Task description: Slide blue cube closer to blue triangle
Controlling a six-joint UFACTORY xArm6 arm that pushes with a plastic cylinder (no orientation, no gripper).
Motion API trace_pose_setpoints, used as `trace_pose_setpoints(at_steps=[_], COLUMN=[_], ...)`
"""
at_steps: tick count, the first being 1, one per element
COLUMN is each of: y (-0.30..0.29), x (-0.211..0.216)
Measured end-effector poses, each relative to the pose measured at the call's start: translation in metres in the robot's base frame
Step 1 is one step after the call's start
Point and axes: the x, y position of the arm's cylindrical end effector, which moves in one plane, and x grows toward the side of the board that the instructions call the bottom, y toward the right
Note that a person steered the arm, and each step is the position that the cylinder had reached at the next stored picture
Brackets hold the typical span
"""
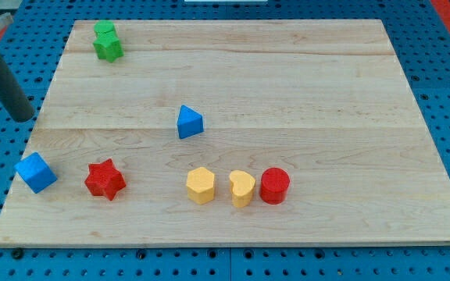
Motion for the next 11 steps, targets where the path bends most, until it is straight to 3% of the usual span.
trace_pose_setpoints(at_steps=[1, 2, 4, 7, 8, 9, 10, 11], y=[-0.001, -0.001, 0.015, 0.164, 0.200, 0.134, 0.065, 0.074], x=[0.062, 0.064, 0.136, 0.023, 0.017, 0.018, 0.056, 0.119])
